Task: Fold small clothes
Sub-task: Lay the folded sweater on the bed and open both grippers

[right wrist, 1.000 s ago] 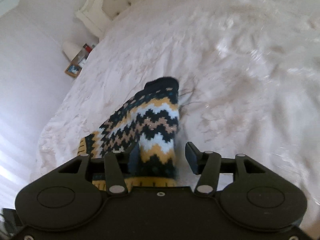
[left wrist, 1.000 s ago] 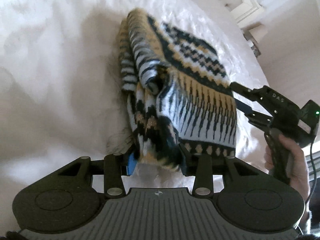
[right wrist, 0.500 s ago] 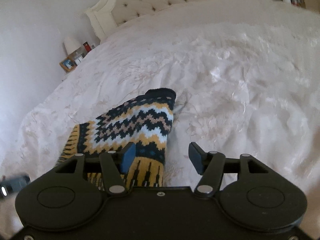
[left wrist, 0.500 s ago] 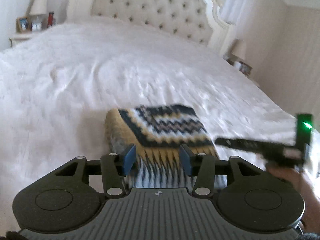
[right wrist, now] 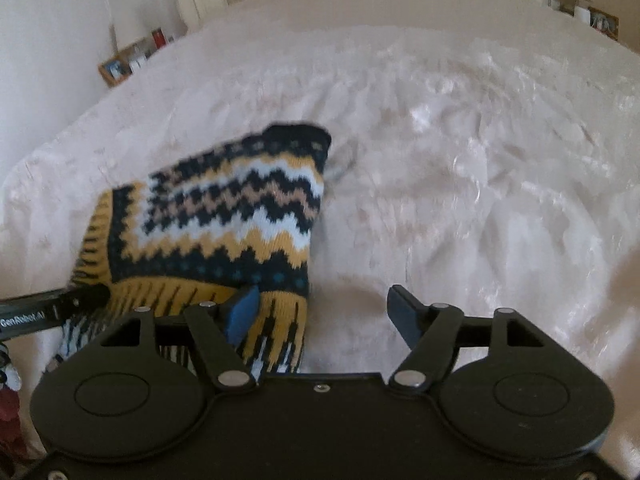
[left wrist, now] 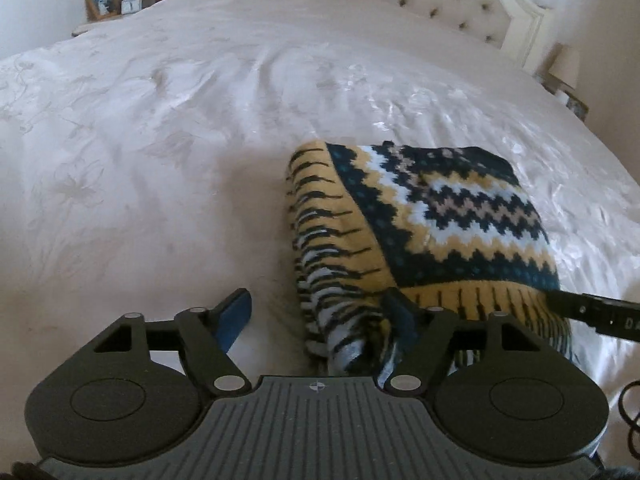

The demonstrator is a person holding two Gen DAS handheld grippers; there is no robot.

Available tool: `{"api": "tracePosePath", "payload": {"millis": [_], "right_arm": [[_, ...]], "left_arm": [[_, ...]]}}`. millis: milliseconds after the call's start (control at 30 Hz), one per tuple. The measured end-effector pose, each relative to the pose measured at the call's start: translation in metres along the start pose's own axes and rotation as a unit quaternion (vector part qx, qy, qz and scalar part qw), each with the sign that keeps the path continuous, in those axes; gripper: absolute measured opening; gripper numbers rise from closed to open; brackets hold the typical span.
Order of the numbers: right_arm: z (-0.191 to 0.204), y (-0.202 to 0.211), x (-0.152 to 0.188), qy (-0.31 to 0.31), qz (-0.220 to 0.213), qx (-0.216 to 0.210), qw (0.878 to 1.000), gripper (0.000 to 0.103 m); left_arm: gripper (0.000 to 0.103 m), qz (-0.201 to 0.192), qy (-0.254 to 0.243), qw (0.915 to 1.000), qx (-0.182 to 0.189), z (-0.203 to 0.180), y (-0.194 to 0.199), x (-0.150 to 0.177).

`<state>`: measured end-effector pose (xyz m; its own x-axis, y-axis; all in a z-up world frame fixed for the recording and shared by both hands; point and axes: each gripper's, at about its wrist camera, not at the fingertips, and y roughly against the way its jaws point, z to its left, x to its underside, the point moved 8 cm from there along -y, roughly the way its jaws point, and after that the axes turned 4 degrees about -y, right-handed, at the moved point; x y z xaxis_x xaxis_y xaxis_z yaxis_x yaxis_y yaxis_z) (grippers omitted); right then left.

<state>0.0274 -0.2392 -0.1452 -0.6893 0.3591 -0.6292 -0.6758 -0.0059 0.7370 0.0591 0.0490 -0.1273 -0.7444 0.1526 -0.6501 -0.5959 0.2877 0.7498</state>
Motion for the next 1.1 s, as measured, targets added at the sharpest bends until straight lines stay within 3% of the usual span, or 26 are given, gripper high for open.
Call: {"api": "tracePosePath", "payload": {"millis": [167, 233, 300, 400, 633, 767, 933, 1100], "right_arm": [[0.002, 0.014, -0.008, 0.007, -0.012, 0.000, 1.000, 0.074], [0.004, 0.029, -0.015, 0.002, -0.028, -0.011, 1.000, 0.081], [0.007, 0.048, -0.023, -0.003, -0.047, -0.022, 0.999, 0.094], [0.014, 0.076, -0.033, -0.010, -0.068, -0.034, 0.997, 0.100], [0.018, 0.119, -0.039, -0.021, -0.084, -0.032, 0.996, 0.102], [0.017, 0.124, -0.030, -0.018, -0.067, -0.021, 0.997, 0.102], [0.026, 0.120, -0.011, 0.015, -0.048, -0.019, 0.999, 0.102], [0.031, 0.111, 0.010, 0.047, -0.032, 0.018, 0.998, 0.102]], "left_arm": [[0.072, -0.008, 0.006, 0.9998, -0.015, -0.001, 0.015, -0.011], [0.072, -0.011, 0.012, 0.9994, -0.031, -0.002, 0.026, -0.016], [0.072, -0.018, 0.021, 0.9986, -0.044, -0.003, 0.039, -0.023], [0.072, -0.025, 0.029, 0.9975, -0.060, -0.008, 0.064, -0.034], [0.072, -0.073, 0.033, 0.9933, -0.083, -0.020, 0.107, -0.049], [0.072, -0.023, -0.002, 0.9978, -0.063, -0.030, 0.098, -0.040], [0.072, 0.022, -0.017, 0.9965, -0.079, -0.034, 0.084, -0.017], [0.072, 0.051, -0.012, 0.9950, -0.085, -0.032, 0.079, 0.003]]}}
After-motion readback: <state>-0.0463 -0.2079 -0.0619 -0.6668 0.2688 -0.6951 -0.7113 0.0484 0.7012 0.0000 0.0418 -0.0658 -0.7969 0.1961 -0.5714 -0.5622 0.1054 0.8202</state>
